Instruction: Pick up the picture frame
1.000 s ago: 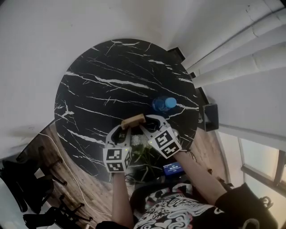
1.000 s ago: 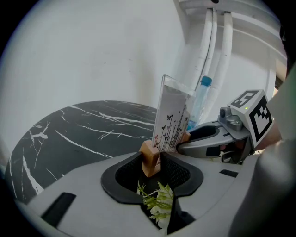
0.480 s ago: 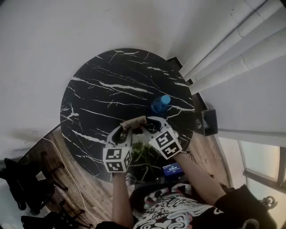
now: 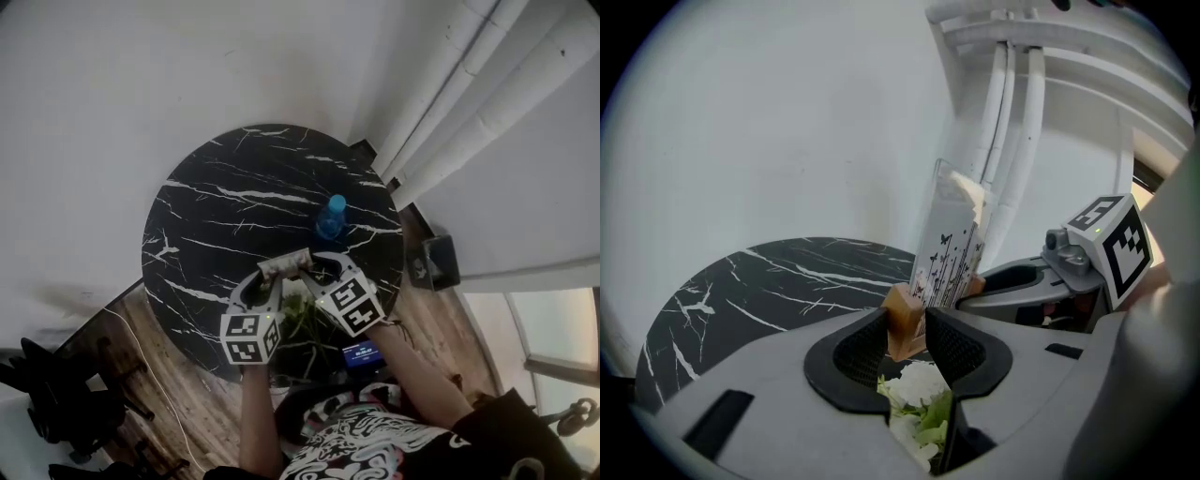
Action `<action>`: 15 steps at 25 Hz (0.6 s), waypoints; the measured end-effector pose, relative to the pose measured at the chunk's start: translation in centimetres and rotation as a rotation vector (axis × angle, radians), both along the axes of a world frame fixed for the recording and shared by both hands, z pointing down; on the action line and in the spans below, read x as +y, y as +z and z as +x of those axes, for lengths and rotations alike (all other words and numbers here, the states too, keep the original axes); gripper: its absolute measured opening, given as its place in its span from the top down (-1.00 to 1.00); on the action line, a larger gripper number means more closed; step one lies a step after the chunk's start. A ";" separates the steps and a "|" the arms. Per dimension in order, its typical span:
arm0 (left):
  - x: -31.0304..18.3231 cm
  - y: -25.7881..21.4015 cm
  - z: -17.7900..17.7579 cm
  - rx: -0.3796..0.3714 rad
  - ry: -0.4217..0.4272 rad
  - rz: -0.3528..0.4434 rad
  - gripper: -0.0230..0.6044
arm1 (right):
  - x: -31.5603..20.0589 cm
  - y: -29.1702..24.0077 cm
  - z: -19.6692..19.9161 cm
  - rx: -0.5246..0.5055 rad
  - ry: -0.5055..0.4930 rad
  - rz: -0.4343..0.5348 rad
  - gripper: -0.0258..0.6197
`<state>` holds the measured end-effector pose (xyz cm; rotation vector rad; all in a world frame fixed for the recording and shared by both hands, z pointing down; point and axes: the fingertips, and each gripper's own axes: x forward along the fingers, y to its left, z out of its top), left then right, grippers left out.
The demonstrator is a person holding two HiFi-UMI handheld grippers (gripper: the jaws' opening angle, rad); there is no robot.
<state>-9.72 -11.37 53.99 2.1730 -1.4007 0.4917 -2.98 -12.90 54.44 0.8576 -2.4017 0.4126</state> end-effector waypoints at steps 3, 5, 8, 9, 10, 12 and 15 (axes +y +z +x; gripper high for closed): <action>0.8 -0.7 0.3 0.008 0.007 0.008 0.50 | 0.8 -0.4 0.6 0.013 0.014 0.007 0.52; 1.3 -1.1 0.5 0.010 0.012 0.015 0.50 | 1.2 -1.1 0.6 0.007 0.023 0.030 0.52; 1.8 -1.8 0.5 0.000 0.024 0.027 0.50 | 1.8 -1.8 0.7 0.015 0.026 0.041 0.52; 1.9 -2.0 0.4 -0.001 0.027 0.032 0.50 | 2.0 -2.0 0.6 0.016 0.024 0.046 0.52; 2.0 -2.3 0.3 0.000 0.028 0.037 0.50 | 2.1 -2.3 0.5 0.015 0.022 0.052 0.52; 2.4 -2.8 0.1 0.006 0.024 0.046 0.50 | 2.4 -2.9 0.2 0.015 0.020 0.061 0.53; 2.9 -3.1 -0.3 0.014 0.021 0.050 0.50 | 2.9 -3.1 0.0 0.021 0.024 0.061 0.53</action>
